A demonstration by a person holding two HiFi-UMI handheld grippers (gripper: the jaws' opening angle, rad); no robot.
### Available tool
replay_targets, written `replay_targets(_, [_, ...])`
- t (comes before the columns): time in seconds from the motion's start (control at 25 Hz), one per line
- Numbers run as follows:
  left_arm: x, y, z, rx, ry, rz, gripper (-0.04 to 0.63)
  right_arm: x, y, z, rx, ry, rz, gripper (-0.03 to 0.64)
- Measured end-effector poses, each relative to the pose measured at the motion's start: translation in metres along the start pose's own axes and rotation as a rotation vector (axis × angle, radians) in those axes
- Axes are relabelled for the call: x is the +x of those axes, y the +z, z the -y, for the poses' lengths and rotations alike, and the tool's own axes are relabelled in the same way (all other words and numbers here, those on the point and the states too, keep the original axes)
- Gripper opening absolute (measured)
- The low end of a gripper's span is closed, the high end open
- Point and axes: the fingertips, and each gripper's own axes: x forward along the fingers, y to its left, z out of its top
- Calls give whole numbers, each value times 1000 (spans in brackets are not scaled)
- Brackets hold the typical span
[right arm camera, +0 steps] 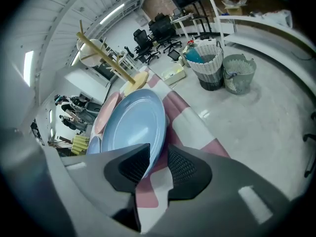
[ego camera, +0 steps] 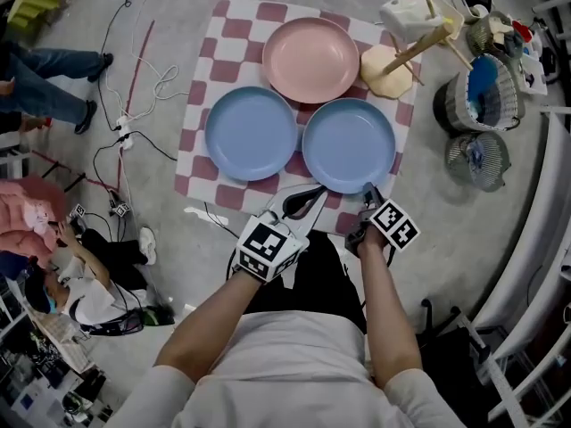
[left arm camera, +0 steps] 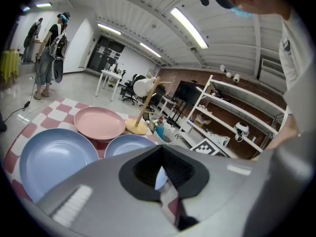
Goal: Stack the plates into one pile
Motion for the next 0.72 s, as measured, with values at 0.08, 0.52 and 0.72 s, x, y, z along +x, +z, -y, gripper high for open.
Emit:
replay_targets(0.08, [1, -2, -3, -4, 2, -7, 6, 5, 1, 4, 21, -14, -9, 94])
replay_targets(0.52, [-11, 6, -18, -31, 35, 11, 6, 4, 18, 3, 122, 10, -17, 34])
replay_targets(0.72, [-17, 13, -21, -38, 53, 33, 6, -14, 33, -6, 106, 33, -8, 34])
